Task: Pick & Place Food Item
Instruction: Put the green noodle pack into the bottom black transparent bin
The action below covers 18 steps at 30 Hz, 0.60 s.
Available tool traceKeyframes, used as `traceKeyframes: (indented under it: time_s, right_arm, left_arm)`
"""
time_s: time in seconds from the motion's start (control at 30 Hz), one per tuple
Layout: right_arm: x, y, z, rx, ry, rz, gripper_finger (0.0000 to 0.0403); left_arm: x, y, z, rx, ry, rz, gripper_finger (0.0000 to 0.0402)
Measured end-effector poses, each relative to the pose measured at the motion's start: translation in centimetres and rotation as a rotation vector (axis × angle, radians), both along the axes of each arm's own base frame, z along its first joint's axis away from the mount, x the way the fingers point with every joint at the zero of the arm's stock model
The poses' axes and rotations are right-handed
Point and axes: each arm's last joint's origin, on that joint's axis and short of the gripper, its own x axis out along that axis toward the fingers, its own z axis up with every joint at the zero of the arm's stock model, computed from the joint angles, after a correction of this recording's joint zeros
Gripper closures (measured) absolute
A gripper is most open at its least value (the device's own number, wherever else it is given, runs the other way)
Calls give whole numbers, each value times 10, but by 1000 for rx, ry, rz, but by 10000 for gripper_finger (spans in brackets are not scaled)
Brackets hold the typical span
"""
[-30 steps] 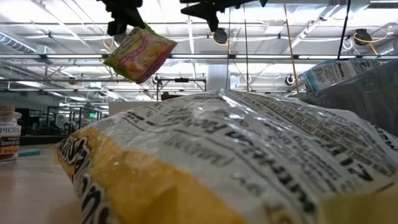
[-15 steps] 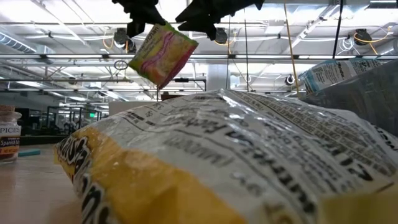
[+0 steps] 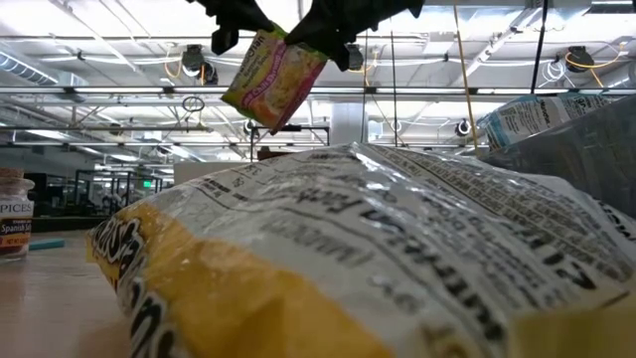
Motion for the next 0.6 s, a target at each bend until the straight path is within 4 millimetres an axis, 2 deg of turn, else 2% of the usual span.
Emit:
traceKeyframes:
  time_s: [0.17,0.27,0.6]
  right_arm:
    - [0,1,0,18,2,-2,276]
    - [0,1,-1,20,10,-1,291]
    - [0,1,-1,20,12,0,392]
  left_arm:
    - [1,-1,1,7,-13,-5,401]
    - [2,-1,2,9,-26,-10,401]
    - [2,-1,2,17,-19,-16,401]
